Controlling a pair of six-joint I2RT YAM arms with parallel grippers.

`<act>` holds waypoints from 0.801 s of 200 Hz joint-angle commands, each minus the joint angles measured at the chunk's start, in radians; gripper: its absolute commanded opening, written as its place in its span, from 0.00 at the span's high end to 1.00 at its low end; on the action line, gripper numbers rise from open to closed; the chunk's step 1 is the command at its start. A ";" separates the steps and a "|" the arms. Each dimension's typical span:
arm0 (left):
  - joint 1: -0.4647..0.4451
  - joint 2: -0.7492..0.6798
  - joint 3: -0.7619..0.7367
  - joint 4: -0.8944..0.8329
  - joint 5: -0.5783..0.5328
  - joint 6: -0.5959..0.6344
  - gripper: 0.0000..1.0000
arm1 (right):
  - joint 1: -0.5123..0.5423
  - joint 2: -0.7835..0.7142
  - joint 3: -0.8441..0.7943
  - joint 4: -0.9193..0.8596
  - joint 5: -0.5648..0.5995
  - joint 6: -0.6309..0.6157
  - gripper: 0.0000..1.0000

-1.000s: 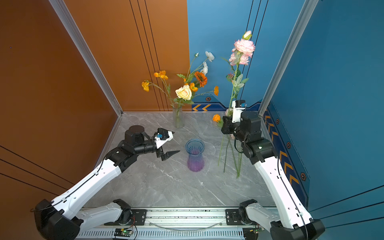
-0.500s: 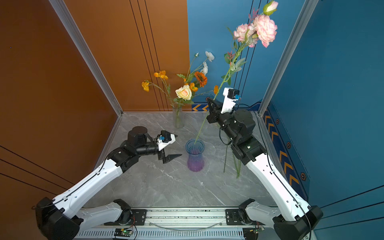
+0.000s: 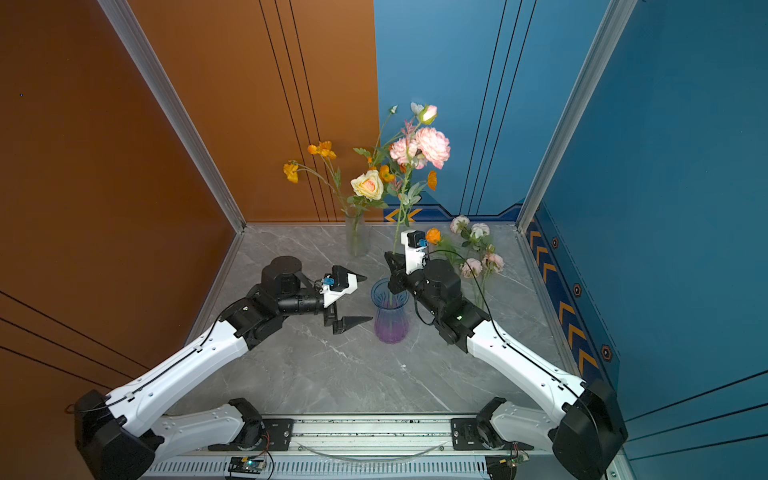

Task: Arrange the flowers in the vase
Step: 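Carry the pink rose over the blue-purple vase and lower its stem in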

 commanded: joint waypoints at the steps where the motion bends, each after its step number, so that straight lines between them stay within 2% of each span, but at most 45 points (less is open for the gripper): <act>1: -0.002 0.011 0.002 -0.001 -0.009 0.003 0.02 | 0.014 -0.039 -0.064 0.118 0.043 -0.006 1.00; 10: -0.003 0.010 0.004 0.001 -0.003 -0.002 0.02 | 0.050 -0.043 -0.083 0.116 0.048 -0.008 1.00; 67: -0.005 0.005 -0.003 0.008 -0.011 0.001 0.02 | 0.078 -0.042 -0.169 0.135 0.099 -0.019 1.00; 76: -0.005 0.007 -0.002 0.006 -0.012 0.001 0.02 | 0.079 -0.037 -0.176 0.143 0.098 -0.018 0.91; 102: -0.009 -0.002 0.001 0.013 0.006 -0.010 0.02 | 0.079 -0.015 -0.145 0.081 0.075 -0.024 0.86; 120: -0.009 -0.005 -0.005 0.021 0.004 -0.012 0.02 | 0.081 -0.017 -0.136 0.057 0.071 -0.024 0.69; 141: -0.009 -0.003 -0.001 0.014 0.001 -0.007 0.02 | 0.082 -0.038 -0.145 0.051 0.076 -0.019 0.64; 160: -0.009 -0.006 -0.002 0.013 0.002 -0.006 0.02 | 0.083 -0.062 -0.139 0.010 0.074 -0.019 0.43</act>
